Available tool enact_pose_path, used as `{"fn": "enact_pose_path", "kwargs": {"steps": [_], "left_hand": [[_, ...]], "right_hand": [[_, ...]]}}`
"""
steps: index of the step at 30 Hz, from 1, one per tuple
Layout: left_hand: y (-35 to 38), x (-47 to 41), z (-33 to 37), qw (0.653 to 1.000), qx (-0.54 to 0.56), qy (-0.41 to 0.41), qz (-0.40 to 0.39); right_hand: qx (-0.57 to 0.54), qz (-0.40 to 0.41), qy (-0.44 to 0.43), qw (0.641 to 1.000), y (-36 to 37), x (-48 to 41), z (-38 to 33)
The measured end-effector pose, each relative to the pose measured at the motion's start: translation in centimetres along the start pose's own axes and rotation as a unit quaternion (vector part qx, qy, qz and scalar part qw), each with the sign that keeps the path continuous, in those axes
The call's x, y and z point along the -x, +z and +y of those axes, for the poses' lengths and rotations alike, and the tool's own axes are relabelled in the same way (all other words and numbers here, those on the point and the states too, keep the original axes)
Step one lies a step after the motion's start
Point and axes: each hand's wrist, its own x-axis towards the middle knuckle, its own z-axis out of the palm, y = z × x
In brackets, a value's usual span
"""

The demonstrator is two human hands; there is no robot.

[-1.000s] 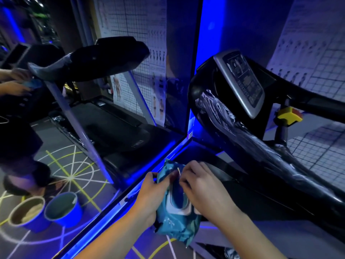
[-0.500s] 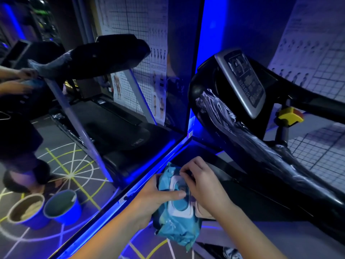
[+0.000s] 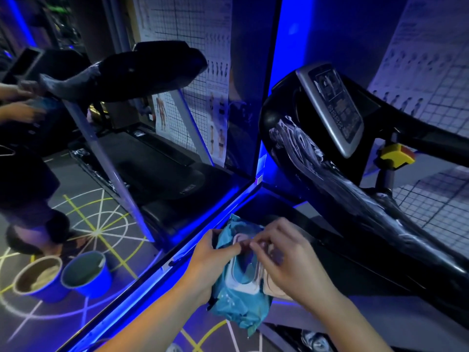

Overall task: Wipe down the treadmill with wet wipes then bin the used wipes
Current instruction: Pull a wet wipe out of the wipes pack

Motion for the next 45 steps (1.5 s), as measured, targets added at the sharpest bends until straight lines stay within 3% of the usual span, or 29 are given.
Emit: {"fn": "enact_pose_path", "kwargs": {"steps": [4, 13, 18, 25, 27, 32, 36, 39, 42, 45], "left_hand": [[0.2, 0.6, 0.4, 1.0, 0.019, -0.002, 0.009], [0.4, 0.3, 0.4, 0.998, 0.022, 0.007, 0.056], [0.5, 0.1, 0.5, 0.997, 0.044, 0.02, 0.063], [0.5, -0.1, -0.5, 0.996, 0.064, 0.014, 0.06], [0.4, -0.4, -0.4, 0.996, 0.06, 0.021, 0.055], [0.3, -0.6, 0.5, 0.998, 0.036, 0.038, 0.047], [0.2, -0.8, 0.4, 0.997, 0.0, 0.059, 0.05], [0.3, -0.9, 0.4, 0.987, -0.075, 0.127, 0.067], [0.6, -0.7, 0.8, 0.971, -0.124, 0.183, 0.093], [0.2, -2.0, 0.7, 0.962, -0.133, 0.187, 0.151]], "right_hand": [[0.114, -0.043, -0.063, 0.99, 0.9, 0.8, 0.0], [0.163, -0.004, 0.027, 0.986, 3.8, 1.0, -0.4], [0.174, 0.03, 0.036, 0.984, 4.4, 0.5, -0.7], [0.238, -0.035, 0.066, 0.969, 4.8, 1.3, -0.3], [0.213, -0.056, 0.078, 0.972, 4.3, 1.1, -0.2], [0.029, -0.129, 0.167, 0.977, 2.0, 0.1, -0.6], [0.045, -0.18, 0.166, 0.968, 1.2, 0.2, -1.0], [0.027, -0.178, 0.172, 0.969, 1.0, 0.6, -0.7], [-0.083, -0.167, 0.231, 0.955, 0.6, 1.0, -0.8], [-0.232, -0.17, 0.263, 0.921, -0.5, 1.2, -1.7]]}}
